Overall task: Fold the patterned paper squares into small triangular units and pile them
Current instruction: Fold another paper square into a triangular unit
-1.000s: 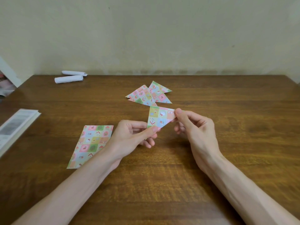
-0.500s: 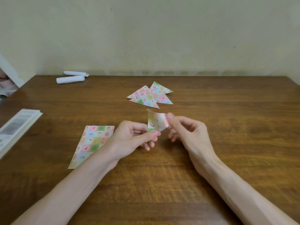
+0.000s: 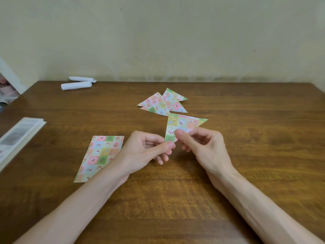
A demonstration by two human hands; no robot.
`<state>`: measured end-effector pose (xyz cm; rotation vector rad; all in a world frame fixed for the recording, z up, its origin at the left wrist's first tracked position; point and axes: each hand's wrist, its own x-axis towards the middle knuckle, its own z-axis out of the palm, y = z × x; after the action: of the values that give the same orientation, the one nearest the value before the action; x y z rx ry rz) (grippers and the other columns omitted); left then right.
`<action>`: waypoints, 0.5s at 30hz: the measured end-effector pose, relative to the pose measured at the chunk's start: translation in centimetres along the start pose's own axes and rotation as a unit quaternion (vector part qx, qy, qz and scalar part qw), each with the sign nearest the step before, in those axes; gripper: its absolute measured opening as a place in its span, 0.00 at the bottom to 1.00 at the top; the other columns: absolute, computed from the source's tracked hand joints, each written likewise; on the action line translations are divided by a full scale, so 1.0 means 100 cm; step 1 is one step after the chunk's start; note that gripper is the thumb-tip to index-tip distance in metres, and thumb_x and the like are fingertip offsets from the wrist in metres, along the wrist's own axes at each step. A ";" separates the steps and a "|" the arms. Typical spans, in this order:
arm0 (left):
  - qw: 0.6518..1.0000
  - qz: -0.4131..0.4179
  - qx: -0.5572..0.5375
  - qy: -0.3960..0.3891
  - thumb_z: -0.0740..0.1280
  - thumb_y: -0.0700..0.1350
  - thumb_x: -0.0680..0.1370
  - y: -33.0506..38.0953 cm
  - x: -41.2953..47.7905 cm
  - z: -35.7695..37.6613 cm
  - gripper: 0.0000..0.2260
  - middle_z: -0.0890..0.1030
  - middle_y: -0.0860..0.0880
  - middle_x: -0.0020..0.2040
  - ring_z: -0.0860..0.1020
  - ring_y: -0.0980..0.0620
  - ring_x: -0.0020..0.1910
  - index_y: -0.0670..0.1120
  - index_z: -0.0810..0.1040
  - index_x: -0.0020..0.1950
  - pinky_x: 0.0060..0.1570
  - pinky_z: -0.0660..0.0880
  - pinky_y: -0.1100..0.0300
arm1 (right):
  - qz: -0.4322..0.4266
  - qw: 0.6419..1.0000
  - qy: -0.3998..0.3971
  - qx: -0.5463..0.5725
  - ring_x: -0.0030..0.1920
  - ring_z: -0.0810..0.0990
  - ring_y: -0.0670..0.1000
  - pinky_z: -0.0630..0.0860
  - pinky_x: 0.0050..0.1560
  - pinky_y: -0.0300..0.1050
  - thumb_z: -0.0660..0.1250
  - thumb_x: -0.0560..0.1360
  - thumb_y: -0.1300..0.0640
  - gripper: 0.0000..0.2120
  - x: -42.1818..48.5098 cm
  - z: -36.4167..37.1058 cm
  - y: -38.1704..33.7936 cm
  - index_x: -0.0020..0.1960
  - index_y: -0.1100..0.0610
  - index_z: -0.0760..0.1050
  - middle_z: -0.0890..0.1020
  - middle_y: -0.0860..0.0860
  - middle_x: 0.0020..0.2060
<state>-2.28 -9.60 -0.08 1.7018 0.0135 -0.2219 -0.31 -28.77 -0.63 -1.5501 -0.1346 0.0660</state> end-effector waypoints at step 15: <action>0.999 0.030 0.037 -0.007 0.75 0.47 0.75 -0.004 0.005 -0.008 0.07 0.86 0.44 0.39 0.82 0.50 0.37 0.45 0.89 0.48 0.38 0.80 0.60 | 0.003 1.000 -0.011 -0.022 0.33 0.76 0.46 0.73 0.38 0.42 0.77 0.75 0.52 0.13 0.002 0.000 0.004 0.43 0.63 0.85 0.82 0.53 0.32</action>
<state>-1.72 -8.82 -0.40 1.7711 -0.0571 -0.1904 -0.06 -28.69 -0.97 -1.5935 -0.1503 0.0855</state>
